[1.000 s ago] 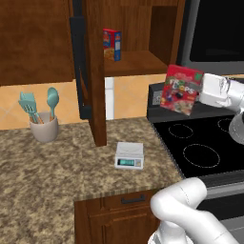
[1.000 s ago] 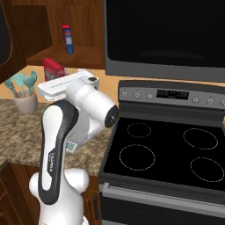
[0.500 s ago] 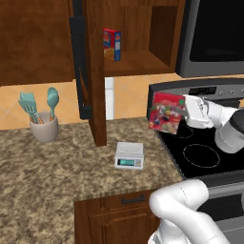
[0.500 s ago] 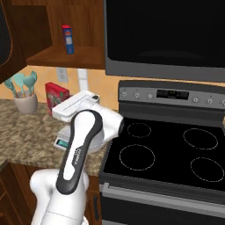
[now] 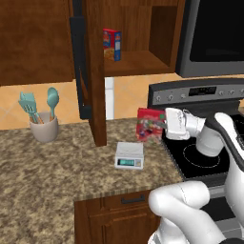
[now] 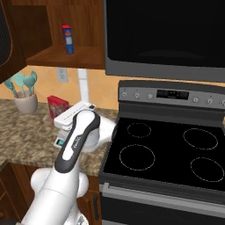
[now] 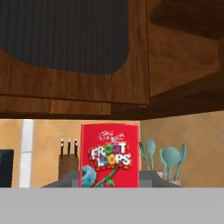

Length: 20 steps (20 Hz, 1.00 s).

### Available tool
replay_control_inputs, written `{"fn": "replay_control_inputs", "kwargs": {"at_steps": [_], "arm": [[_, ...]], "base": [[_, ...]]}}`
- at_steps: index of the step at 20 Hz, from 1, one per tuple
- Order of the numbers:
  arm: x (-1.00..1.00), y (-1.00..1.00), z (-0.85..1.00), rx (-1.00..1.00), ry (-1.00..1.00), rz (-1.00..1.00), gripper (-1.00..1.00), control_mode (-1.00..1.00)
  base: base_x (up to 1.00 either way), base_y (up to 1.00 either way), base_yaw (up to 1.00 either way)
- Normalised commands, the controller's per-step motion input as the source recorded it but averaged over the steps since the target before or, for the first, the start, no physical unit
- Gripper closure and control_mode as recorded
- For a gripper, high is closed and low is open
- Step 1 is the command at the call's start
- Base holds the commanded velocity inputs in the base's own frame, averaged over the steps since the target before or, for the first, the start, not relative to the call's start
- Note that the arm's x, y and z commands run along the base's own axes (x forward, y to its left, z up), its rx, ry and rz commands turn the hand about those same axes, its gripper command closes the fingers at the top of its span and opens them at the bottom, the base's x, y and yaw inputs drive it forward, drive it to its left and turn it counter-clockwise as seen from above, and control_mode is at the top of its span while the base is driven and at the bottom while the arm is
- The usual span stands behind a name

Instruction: Pick the cereal and place it on the digital scale for weighing, and close the cabinet.

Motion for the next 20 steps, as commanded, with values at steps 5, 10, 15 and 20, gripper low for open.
{"fn": "replay_control_inputs", "kwargs": {"at_steps": [5,10,15,20], "arm": [[0.28,0.15,-0.51,-0.03,-0.03,0.00,1.00,-1.00],[0.32,0.04,-0.48,0.00,-0.03,0.00,1.00,-1.00],[0.41,0.00,-0.30,0.00,0.00,0.00,1.00,-1.00],[0.35,0.00,-0.30,0.00,0.00,0.00,1.00,-1.00]], "base": [[0.00,0.00,0.00],[0.00,0.00,0.00],[0.00,0.00,0.00],[0.00,0.00,0.00]]}}
